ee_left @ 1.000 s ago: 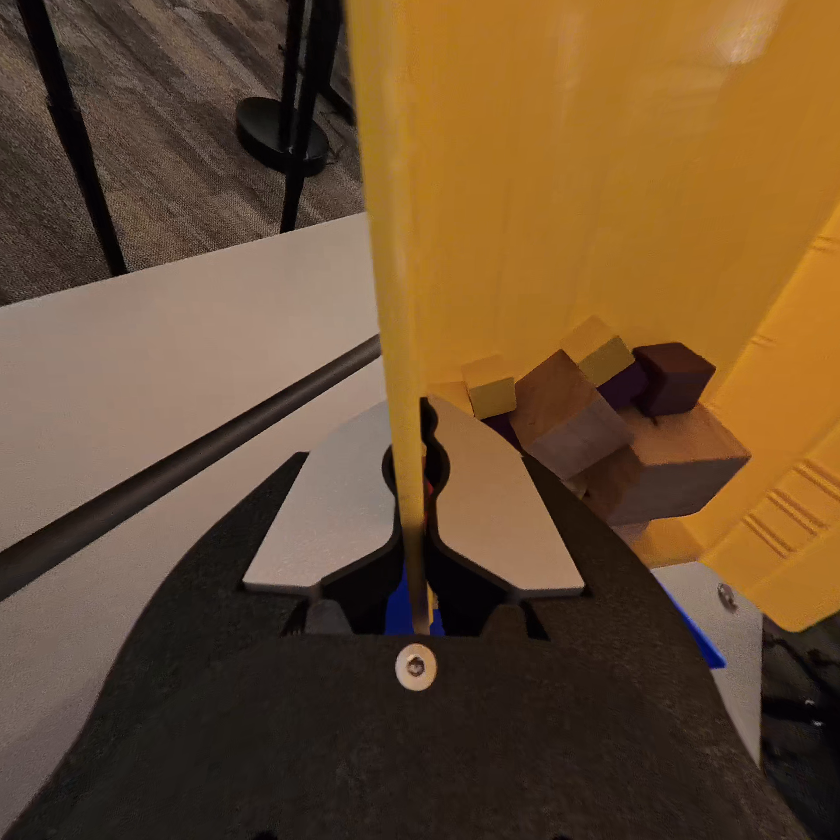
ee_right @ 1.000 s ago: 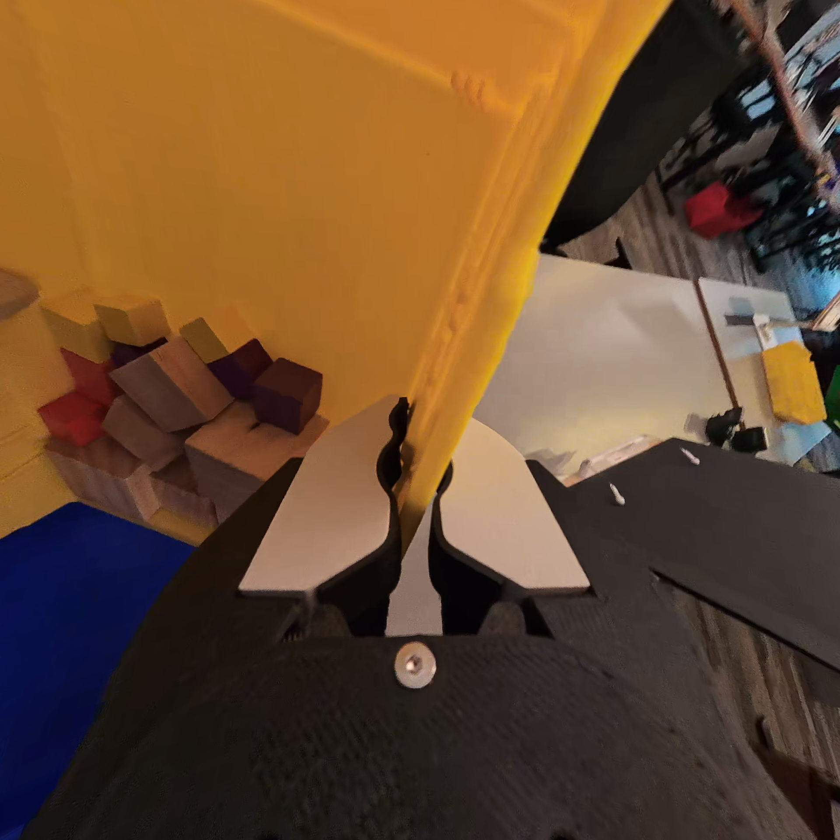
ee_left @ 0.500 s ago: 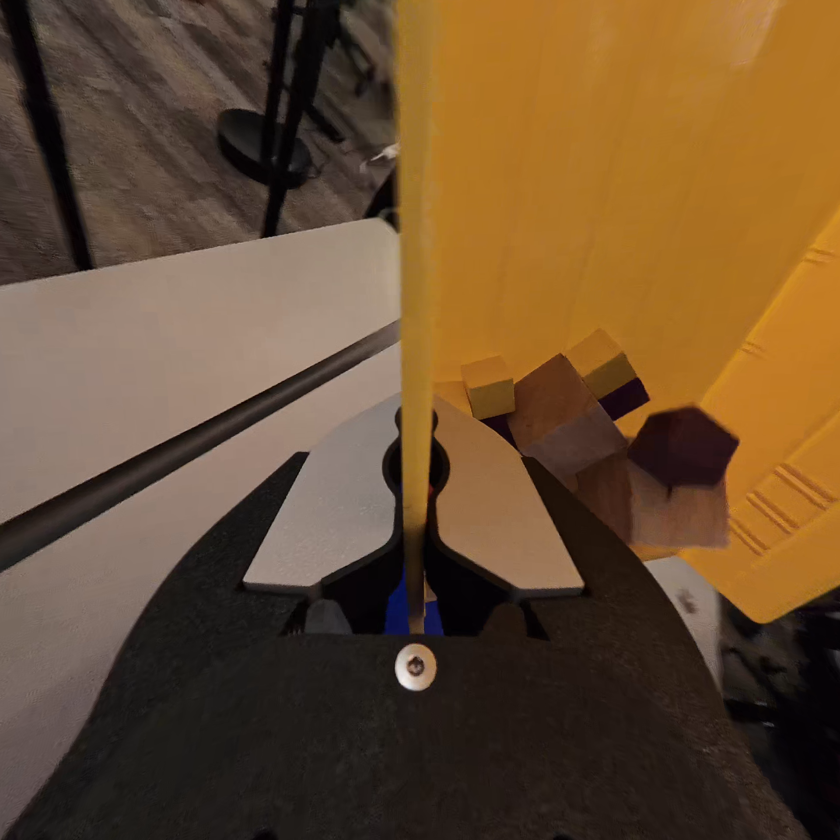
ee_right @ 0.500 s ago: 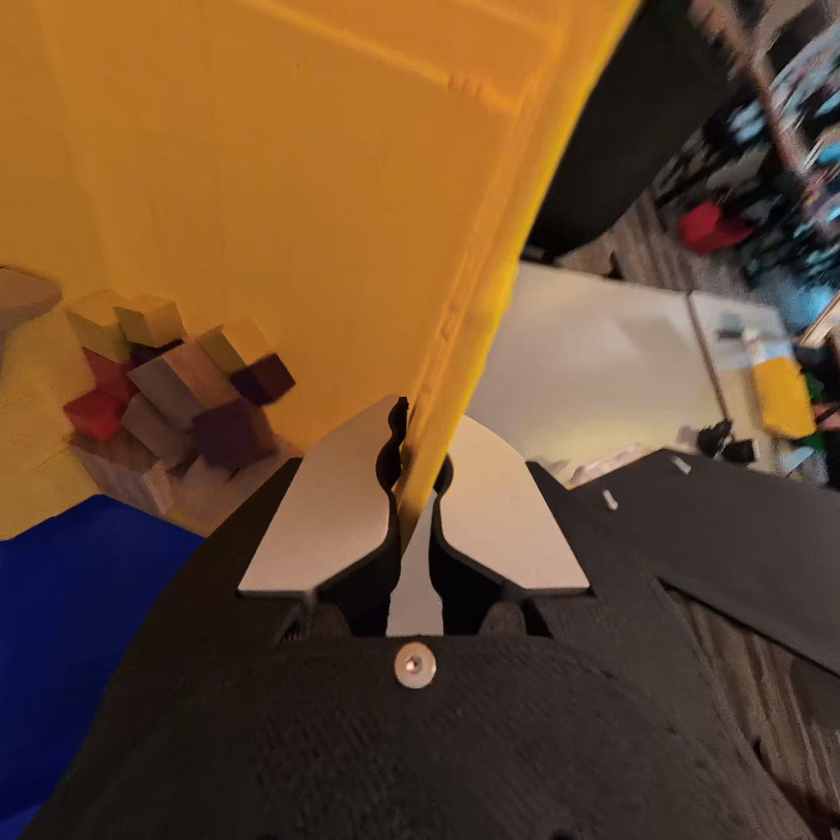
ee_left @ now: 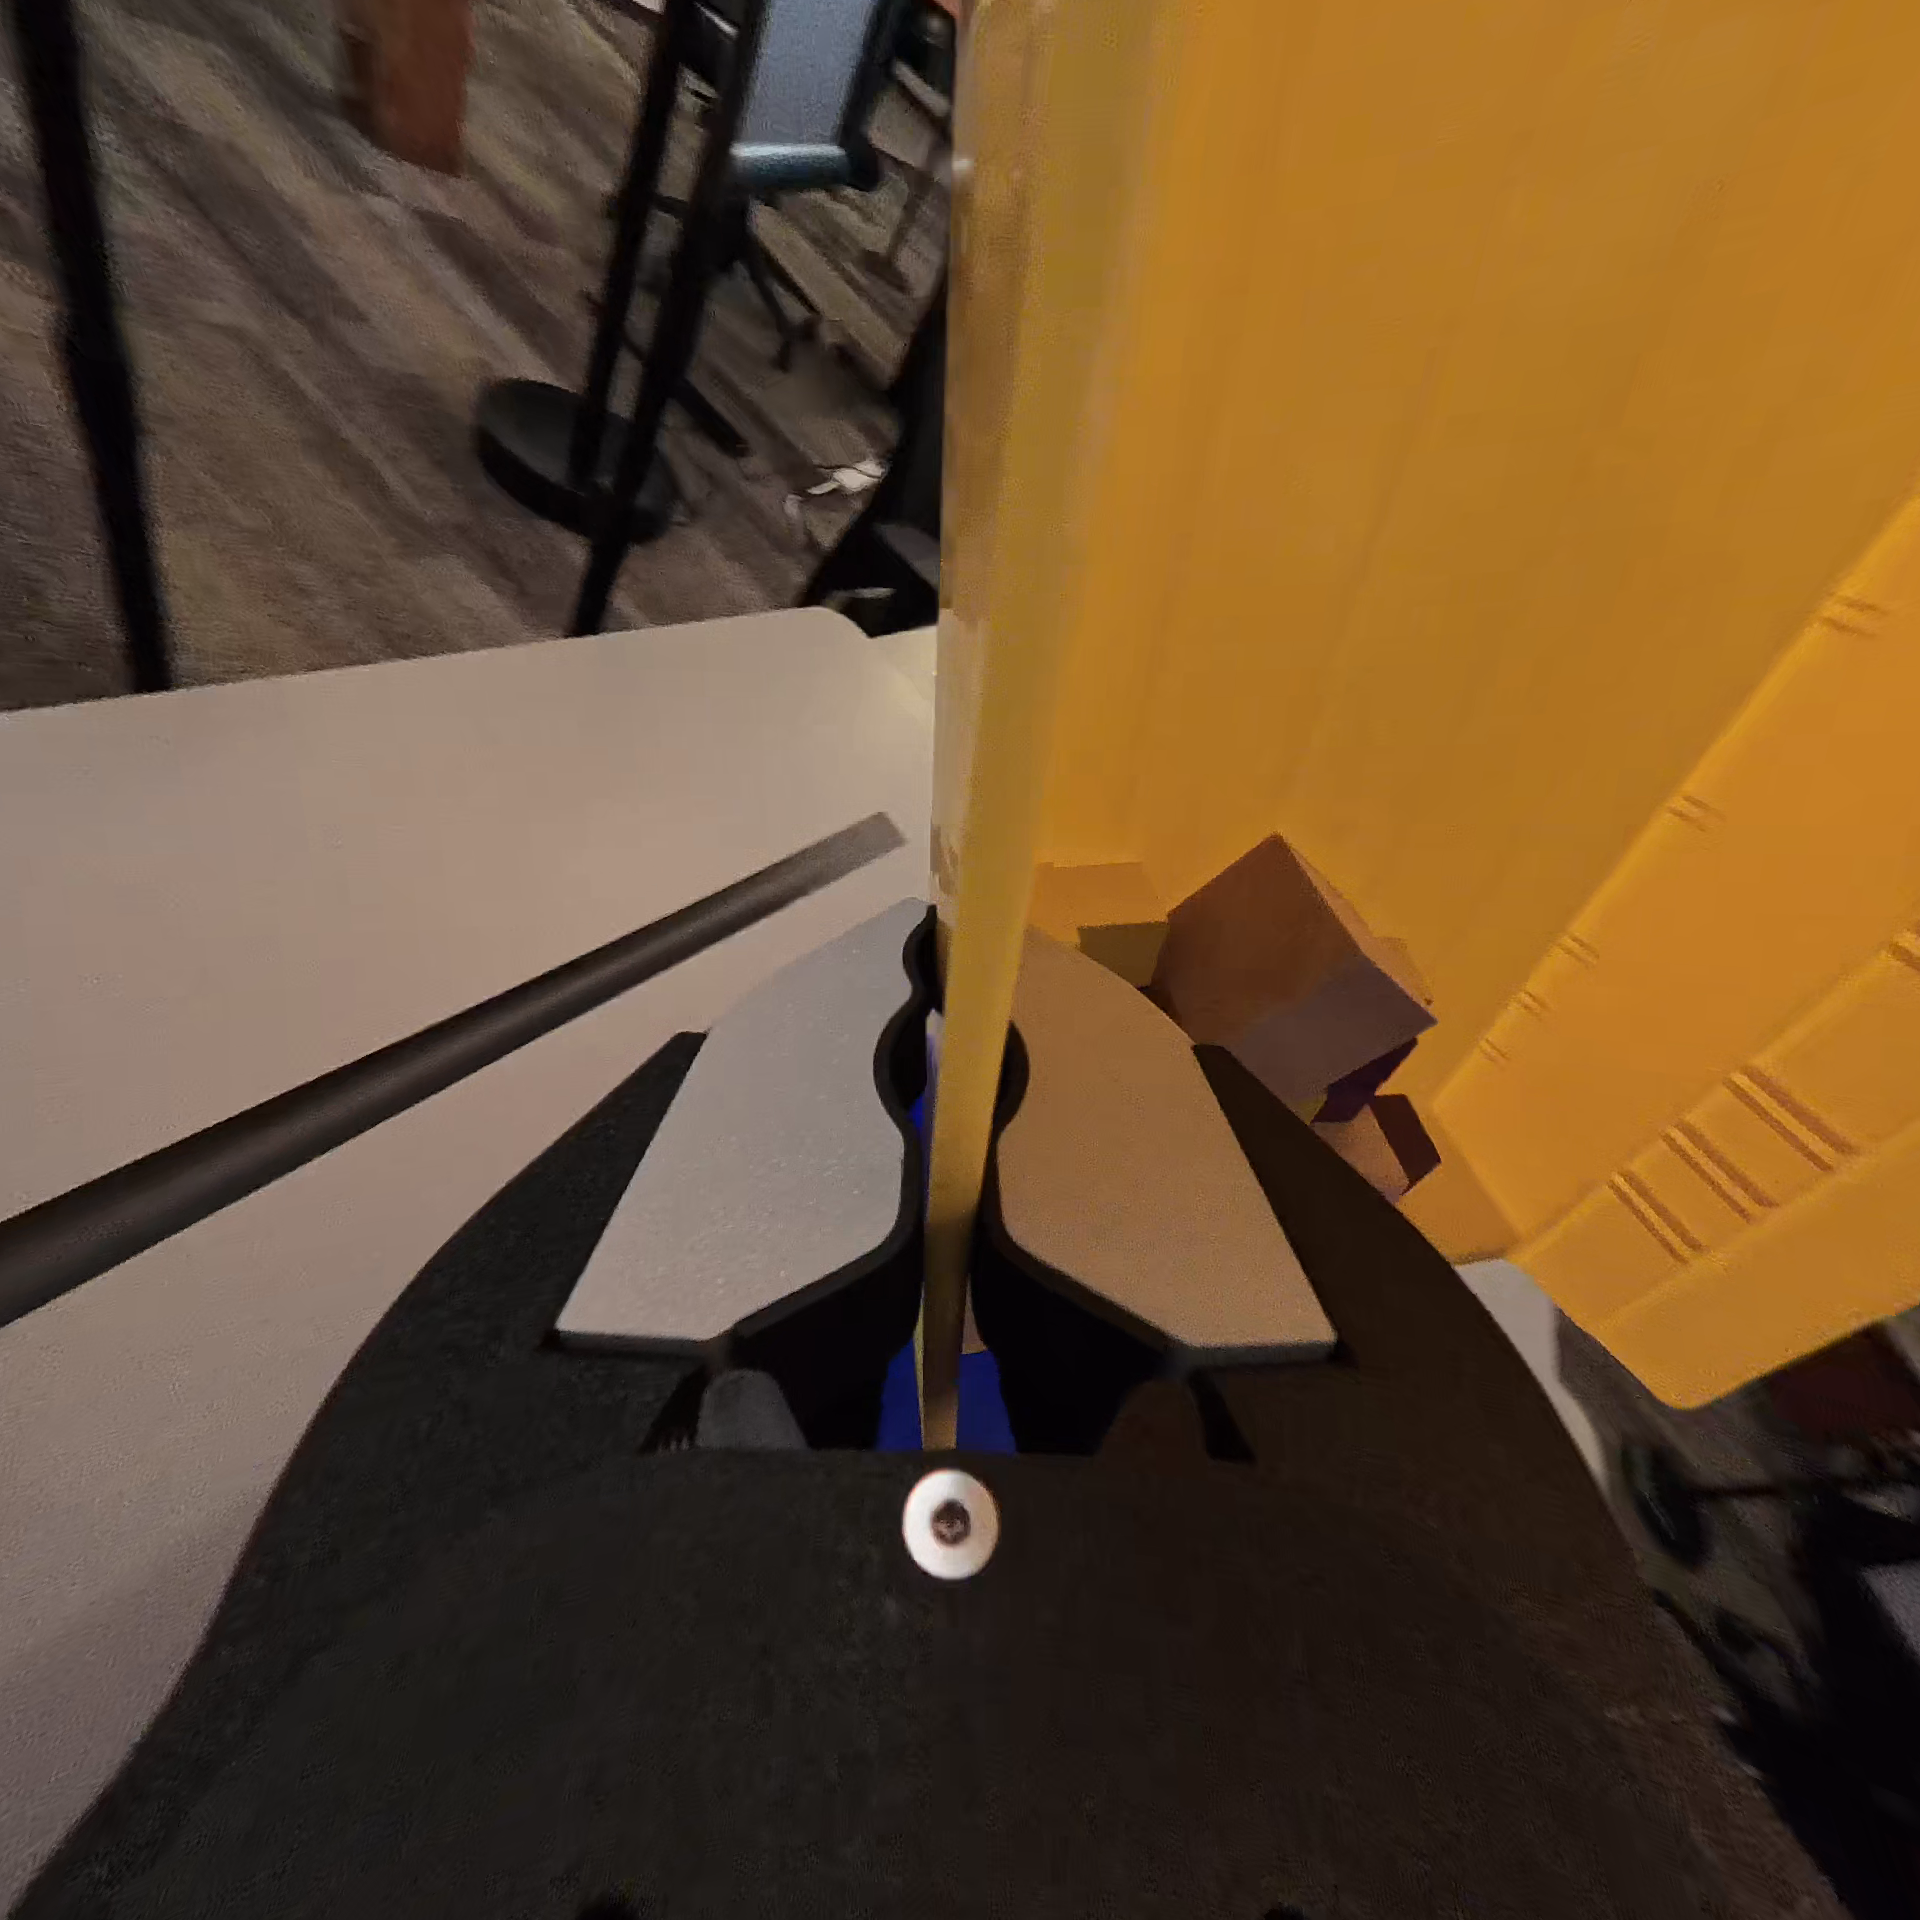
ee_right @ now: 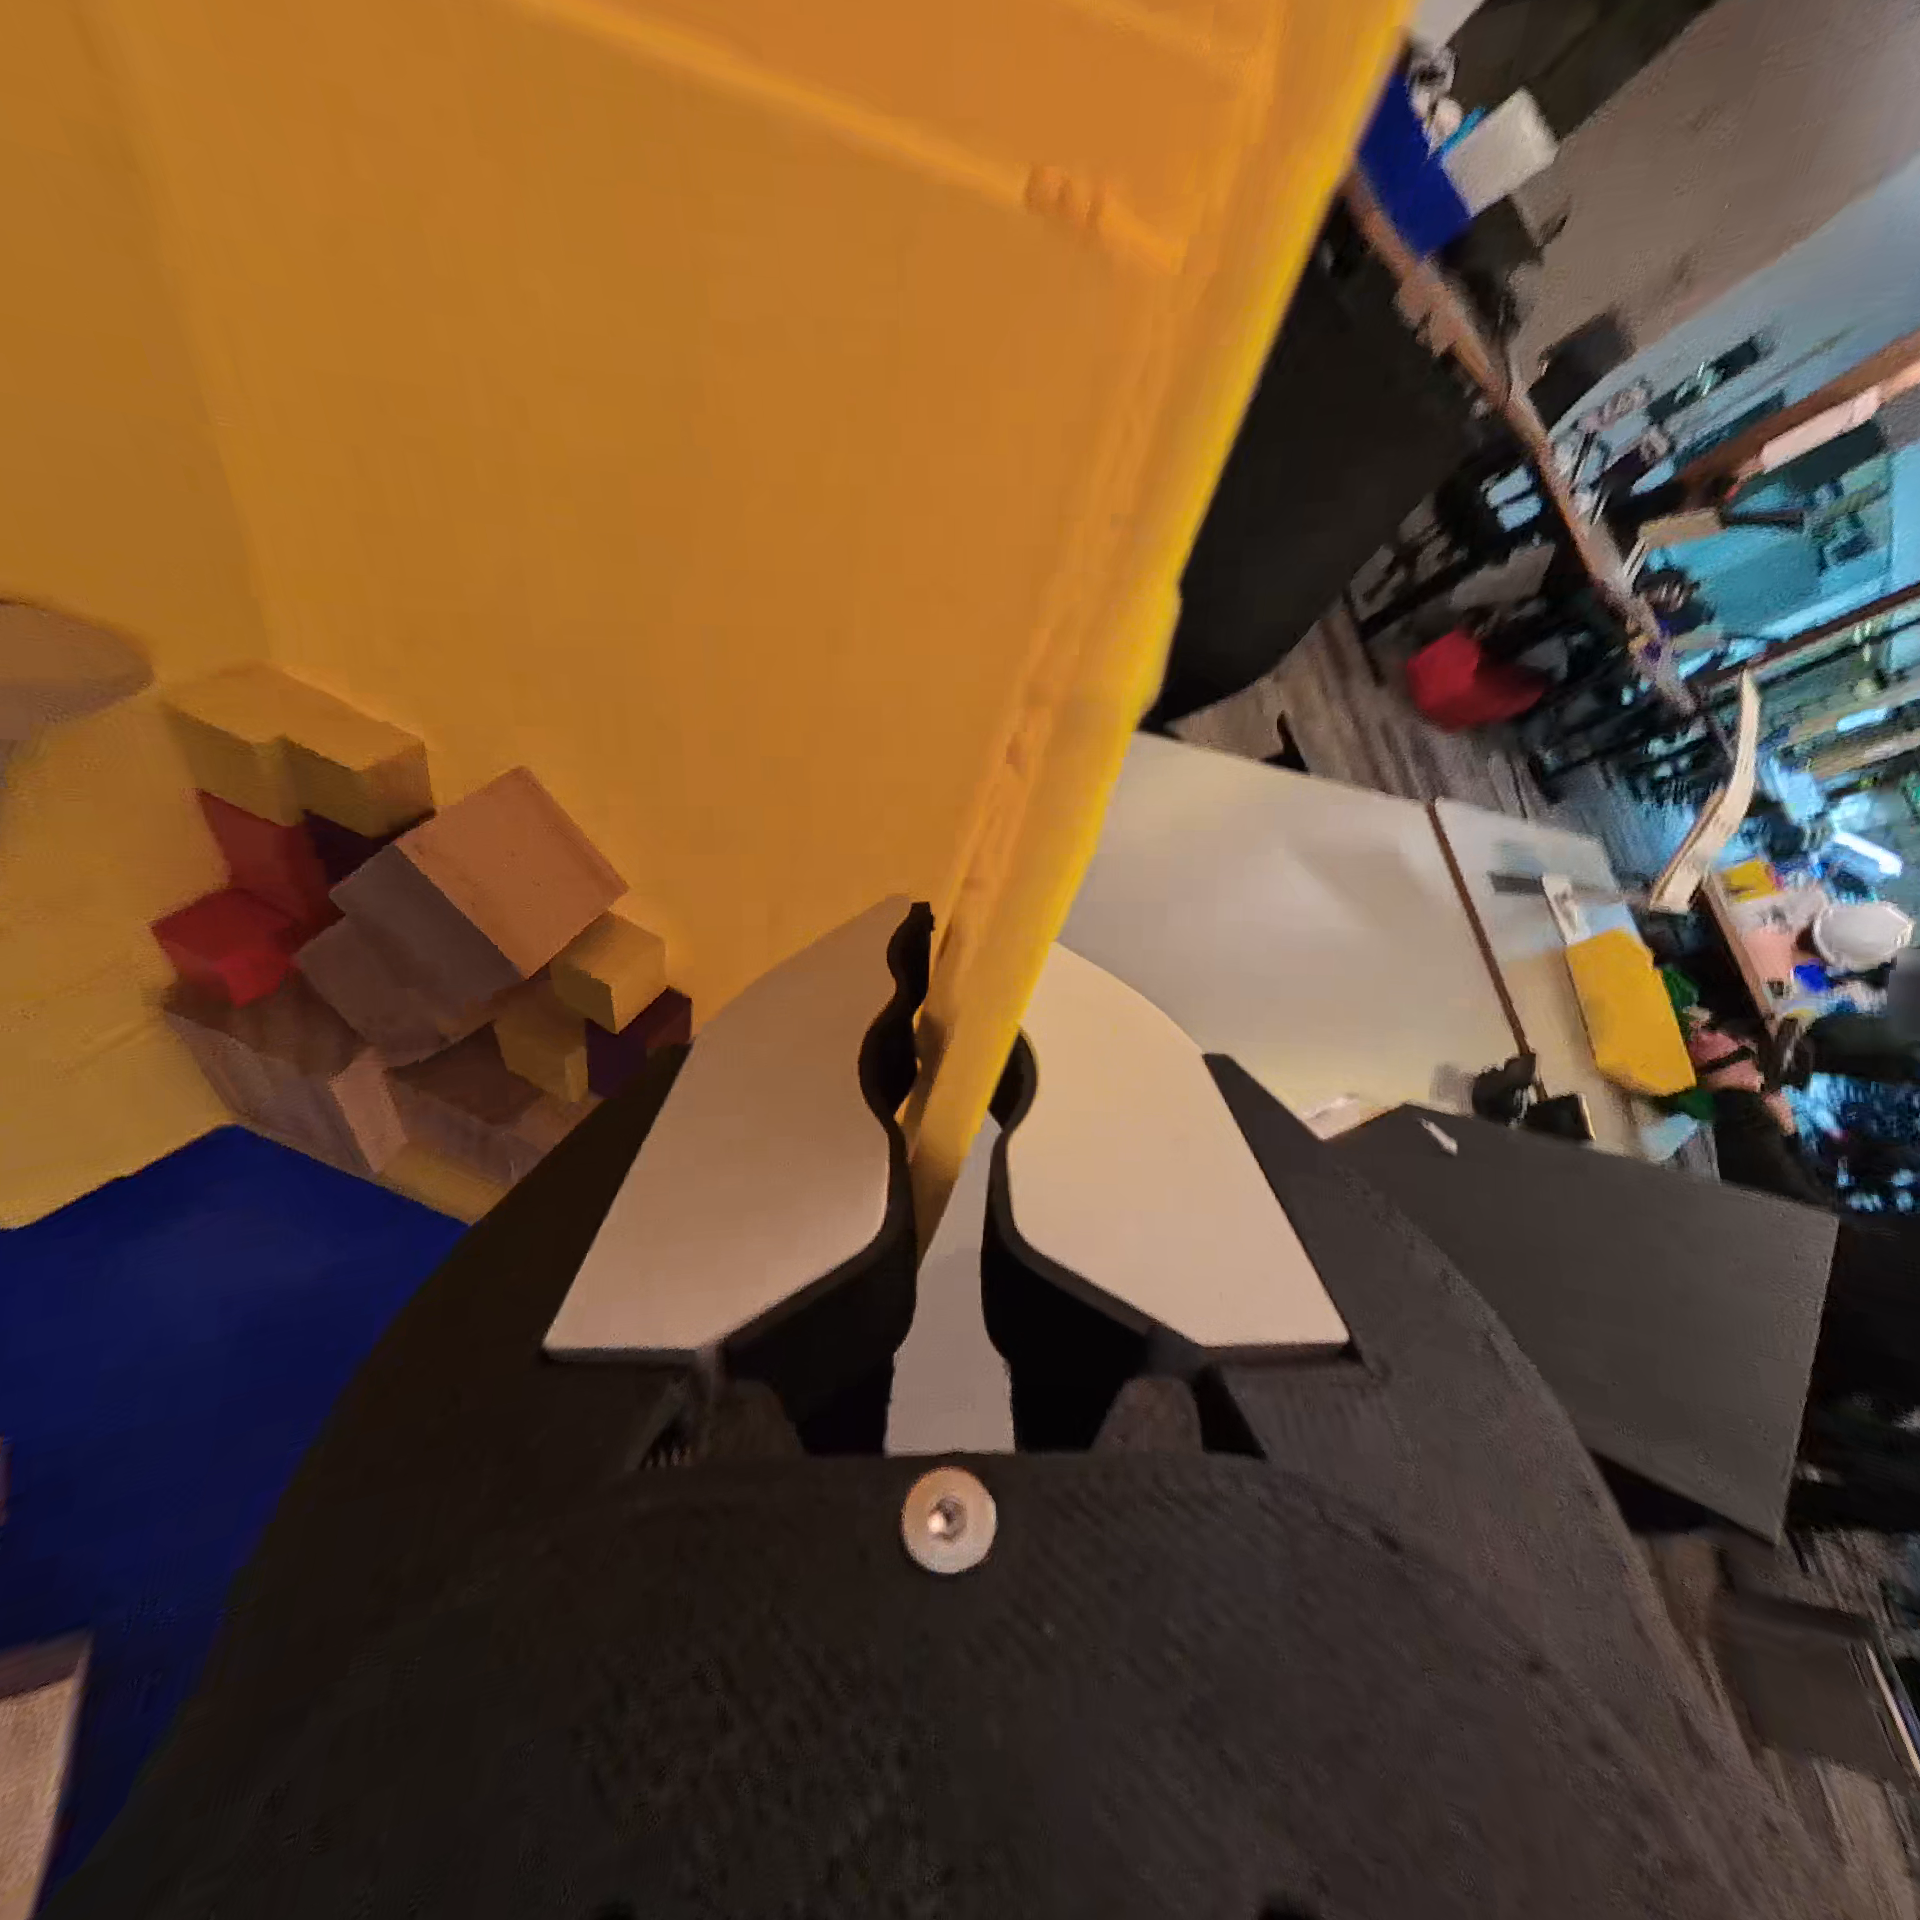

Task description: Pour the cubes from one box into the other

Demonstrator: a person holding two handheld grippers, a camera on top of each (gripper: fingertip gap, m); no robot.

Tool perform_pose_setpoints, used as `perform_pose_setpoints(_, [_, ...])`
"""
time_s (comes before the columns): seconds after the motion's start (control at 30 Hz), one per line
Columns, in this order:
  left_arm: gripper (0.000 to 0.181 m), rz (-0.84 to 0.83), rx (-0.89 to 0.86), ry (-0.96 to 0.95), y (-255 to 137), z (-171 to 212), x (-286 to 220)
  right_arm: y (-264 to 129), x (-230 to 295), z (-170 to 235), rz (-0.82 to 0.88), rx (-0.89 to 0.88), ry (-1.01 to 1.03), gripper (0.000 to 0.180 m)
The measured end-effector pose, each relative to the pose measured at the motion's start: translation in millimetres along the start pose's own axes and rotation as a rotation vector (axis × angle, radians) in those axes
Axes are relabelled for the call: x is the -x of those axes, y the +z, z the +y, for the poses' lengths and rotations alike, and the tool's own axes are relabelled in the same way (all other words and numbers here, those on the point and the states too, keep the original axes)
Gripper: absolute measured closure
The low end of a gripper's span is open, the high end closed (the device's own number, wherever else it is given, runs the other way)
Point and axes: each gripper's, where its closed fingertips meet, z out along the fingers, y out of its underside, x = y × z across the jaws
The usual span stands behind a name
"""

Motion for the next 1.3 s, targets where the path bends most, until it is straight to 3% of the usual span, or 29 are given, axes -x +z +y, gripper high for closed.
perform_pose_setpoints(0.07, [0.179, -0.035, 0.015, 0.010, -1.2, 0.5, 0.5, 2.7, 1.1, 5.1, -0.003, 0.078, 0.001, 0.173])
perform_pose_setpoints(0.17, [0.178, 0.057, -0.025, -0.043, -5.0, -4.2, -6.1, -15.9, -1.4, -10.2, 0.034, -0.057, -0.023, 0.173])
perform_pose_setpoints(0.27, [0.179, -0.049, 0.018, 0.017, -4.1, 2.2, 2.4, 1.6, 4.0, 7.2, -0.013, 0.073, 0.010, 0.173])
perform_pose_setpoints(0.37, [0.178, 0.027, -0.016, -0.031, -5.0, 1.2, -0.5, -8.5, 4.4, 0.1, 0.005, -0.037, -0.007, 0.173])
perform_pose_setpoints(0.47, [0.179, -0.044, 0.010, 0.022, -2.2, 5.8, 2.9, 2.9, 6.9, 13.5, -0.036, 0.073, 0.030, 0.172])
perform_pose_setpoints(0.57, [0.178, 0.043, -0.037, -0.034, -2.2, 1.5, -2.6, -10.9, 4.2, 1.5, 0.003, -0.040, -0.010, 0.172])
perform_pose_setpoints(0.7, [0.178, -0.004, -0.009, 0.002, 1.3, 5.3, -0.3, -1.1, 5.2, 12.5, -0.026, 0.057, 0.019, 0.171])
perform_pose_setpoints(0.8, [0.178, 0.045, -0.070, -0.042, 0.1, -0.7, -2.9, -10.6, 2.5, 0.7, 0.033, -0.053, -0.037, 0.172])
perform_pose_setpoints(0.9, [0.179, -0.020, -0.014, 0.008, 3.5, 5.7, -0.7, 2.0, 3.1, 13.1, -0.020, 0.067, 0.012, 0.172])
perform_pose_setpoints(1.0, [0.178, 0.046, -0.062, -0.049, 2.0, 1.4, -5.6, -8.7, -1.0, 1.1, 0.039, -0.045, -0.040, 0.172])
perform_pose_setpoints(1.1, [0.178, -0.009, -0.034, -0.003, 2.9, 5.2, -5.6, -1.0, -1.3, 11.1, 0.001, 0.059, 0.000, 0.172])
perform_pose_setpoints(1.2, [0.178, 0.079, -0.114, -0.045, -3.4, -4.7, -14.5, -24.3, -5.0, -6.8, 0.059, -0.083, -0.047, 0.172])
perform_pose_setpoints(1.3, [0.178, -0.022, -0.068, -0.001, -1.8, -3.0, -8.1, -5.4, -6.3, 3.5, 0.037, 0.012, -0.014, 0.173])
